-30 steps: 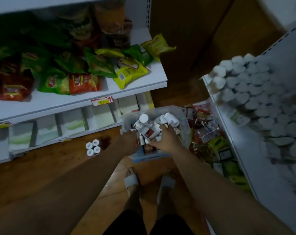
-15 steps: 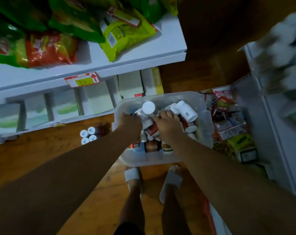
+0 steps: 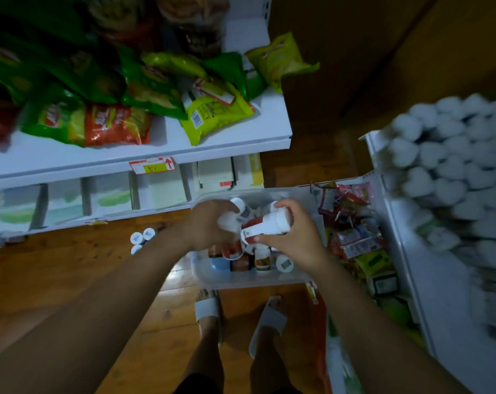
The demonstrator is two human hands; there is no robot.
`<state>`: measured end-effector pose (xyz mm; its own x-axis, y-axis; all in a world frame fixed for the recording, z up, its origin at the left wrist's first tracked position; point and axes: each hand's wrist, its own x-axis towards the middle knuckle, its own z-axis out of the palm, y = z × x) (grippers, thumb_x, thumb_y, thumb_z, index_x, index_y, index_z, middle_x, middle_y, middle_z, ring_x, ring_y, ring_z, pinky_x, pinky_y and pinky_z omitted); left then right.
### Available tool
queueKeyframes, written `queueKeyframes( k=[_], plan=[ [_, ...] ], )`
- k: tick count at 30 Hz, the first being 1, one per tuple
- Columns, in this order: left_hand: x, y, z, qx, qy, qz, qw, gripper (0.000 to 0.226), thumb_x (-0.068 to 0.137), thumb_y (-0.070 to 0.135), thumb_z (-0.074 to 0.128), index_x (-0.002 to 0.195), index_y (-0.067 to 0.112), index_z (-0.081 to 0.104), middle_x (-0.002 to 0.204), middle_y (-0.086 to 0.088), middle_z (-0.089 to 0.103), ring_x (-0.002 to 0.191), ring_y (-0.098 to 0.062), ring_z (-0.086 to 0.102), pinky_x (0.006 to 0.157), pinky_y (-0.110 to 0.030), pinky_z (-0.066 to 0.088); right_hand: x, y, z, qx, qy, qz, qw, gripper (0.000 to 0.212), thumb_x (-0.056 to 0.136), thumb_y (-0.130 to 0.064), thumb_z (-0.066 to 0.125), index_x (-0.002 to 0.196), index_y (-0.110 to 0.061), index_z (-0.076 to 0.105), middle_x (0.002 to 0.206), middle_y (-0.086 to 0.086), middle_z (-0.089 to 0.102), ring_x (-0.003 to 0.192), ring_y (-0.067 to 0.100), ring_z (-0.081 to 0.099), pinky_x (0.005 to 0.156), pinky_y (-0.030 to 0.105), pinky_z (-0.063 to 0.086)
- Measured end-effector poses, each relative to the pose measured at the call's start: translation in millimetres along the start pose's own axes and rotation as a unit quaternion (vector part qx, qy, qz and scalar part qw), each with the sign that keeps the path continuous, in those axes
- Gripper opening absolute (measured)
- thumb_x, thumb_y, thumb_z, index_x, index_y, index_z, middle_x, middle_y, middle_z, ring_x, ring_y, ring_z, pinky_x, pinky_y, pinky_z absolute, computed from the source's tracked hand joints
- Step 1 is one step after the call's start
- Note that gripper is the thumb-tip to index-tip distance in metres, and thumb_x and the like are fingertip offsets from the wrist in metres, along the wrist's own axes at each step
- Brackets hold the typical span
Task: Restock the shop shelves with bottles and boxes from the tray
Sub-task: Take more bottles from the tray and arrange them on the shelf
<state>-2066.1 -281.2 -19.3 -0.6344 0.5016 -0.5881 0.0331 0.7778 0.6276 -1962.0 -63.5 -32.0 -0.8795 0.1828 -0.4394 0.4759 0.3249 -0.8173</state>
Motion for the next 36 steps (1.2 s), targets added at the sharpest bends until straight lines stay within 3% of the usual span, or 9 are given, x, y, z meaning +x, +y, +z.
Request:
queueKeyframes(
  k=[3, 7, 11, 14, 20, 22, 26, 31, 36],
  plan=[
    [-35.9, 38.9, -46.5, -0.173, 0.065, 0.03, 0.982, 0.064, 0.077, 0.022, 0.094, 0.133, 0.023, 0.064, 0.121, -0.001, 0.071, 0.104, -0.016, 0.071, 0.086, -0.026, 0.058, -28.9, -56.8, -37.4, 0.099, 0.046, -0.016, 0.994, 0.066, 0.07, -0.018, 0.098, 0.121, -0.026, 0.057, 0.114, -0.008, 0.063, 0.103, 0.011, 0.065, 0.073, 0.025, 0.061],
    [-75.3, 99.5, -85.3, -0.446, 0.057, 0.072, 0.89, 0.053, 0.081, 0.022, 0.086, 0.13, 0.013, 0.067, 0.12, -0.011, 0.076, 0.109, -0.025, 0.074, 0.092, -0.041, 0.061, -63.6, -126.2, -76.8, 0.254, 0.058, -0.079, 0.962, 0.07, 0.067, -0.005, 0.091, 0.128, -0.023, 0.061, 0.112, 0.007, 0.073, 0.107, 0.03, 0.072, 0.088, 0.054, 0.062],
    [-109.6, 166.0, -106.6, -0.549, 0.031, 0.116, 0.827, 0.052, 0.087, 0.026, 0.073, 0.132, 0.001, 0.065, 0.12, -0.018, 0.074, 0.106, -0.031, 0.073, 0.092, -0.042, 0.061, -101.9, -199.8, -101.7, 0.351, 0.052, -0.145, 0.924, 0.089, 0.07, 0.006, 0.078, 0.147, -0.028, 0.049, 0.123, 0.006, 0.067, 0.109, 0.023, 0.071, 0.084, 0.039, 0.061],
    [-138.3, 207.5, -117.7, -0.554, 0.011, 0.135, 0.821, 0.057, 0.089, 0.035, 0.069, 0.133, -0.001, 0.064, 0.119, -0.022, 0.074, 0.104, -0.032, 0.072, 0.087, -0.04, 0.062, -126.6, -233.7, -115.2, 0.399, 0.08, -0.148, 0.901, 0.09, 0.078, 0.01, 0.075, 0.154, -0.026, 0.044, 0.128, 0.004, 0.071, 0.116, 0.024, 0.07, 0.085, 0.04, 0.06],
    [-189.3, 268.6, -119.1, -0.541, -0.057, 0.173, 0.821, 0.05, 0.101, 0.047, 0.056, 0.137, 0.013, 0.061, 0.129, -0.023, 0.069, 0.11, -0.034, 0.068, 0.098, -0.055, 0.056, -190.3, -263.6, -129.5, 0.478, 0.091, -0.162, 0.859, 0.049, 0.095, -0.008, 0.062, 0.143, -0.001, 0.056, 0.122, 0.023, 0.064, 0.11, 0.034, 0.064, 0.091, 0.046, 0.056],
    [-200.3, 283.8, -116.5, -0.536, -0.101, 0.181, 0.819, 0.057, 0.098, 0.054, 0.055, 0.14, 0.015, 0.055, 0.132, -0.024, 0.067, 0.107, -0.035, 0.069, 0.093, -0.062, 0.058, -214.6, -261.6, -133.1, 0.497, 0.102, -0.168, 0.845, 0.05, 0.098, -0.013, 0.062, 0.144, 0.003, 0.052, 0.126, 0.027, 0.06, 0.113, 0.036, 0.061, 0.1, 0.051, 0.05],
    [-219.0, 318.5, -103.8, -0.516, -0.178, 0.163, 0.822, 0.062, 0.088, 0.059, 0.059, 0.136, 0.019, 0.062, 0.12, -0.014, 0.076, 0.099, -0.03, 0.076, 0.079, -0.051, 0.062, -264.1, -253.3, -146.5, 0.525, 0.202, -0.175, 0.808, 0.057, 0.096, -0.018, 0.069, 0.145, 0.003, 0.052, 0.144, 0.037, 0.052, 0.135, 0.051, 0.052, 0.117, 0.061, 0.039],
    [-234.8, 358.6, -65.5, -0.484, -0.297, 0.174, 0.805, 0.048, 0.102, 0.044, 0.051, 0.138, 0.016, 0.063, 0.13, -0.015, 0.072, 0.118, -0.036, 0.07, 0.094, -0.057, 0.058, -331.9, -245.1, -163.9, 0.527, 0.313, -0.188, 0.767, 0.041, 0.1, -0.015, 0.062, 0.138, 0.001, 0.059, 0.129, 0.024, 0.068, 0.116, 0.035, 0.068, 0.093, 0.044, 0.058],
    [-259.0, 391.4, -16.4, -0.432, -0.378, 0.208, 0.792, 0.052, 0.096, 0.034, 0.054, 0.145, 0.016, 0.057, 0.137, -0.018, 0.068, 0.125, -0.042, 0.065, 0.104, -0.066, 0.05, -390.9, -221.2, -172.5, 0.517, 0.381, -0.186, 0.744, 0.042, 0.097, -0.012, 0.064, 0.139, -0.005, 0.061, 0.13, 0.024, 0.068, 0.113, 0.036, 0.068, 0.091, 0.047, 0.057]
  ],
)
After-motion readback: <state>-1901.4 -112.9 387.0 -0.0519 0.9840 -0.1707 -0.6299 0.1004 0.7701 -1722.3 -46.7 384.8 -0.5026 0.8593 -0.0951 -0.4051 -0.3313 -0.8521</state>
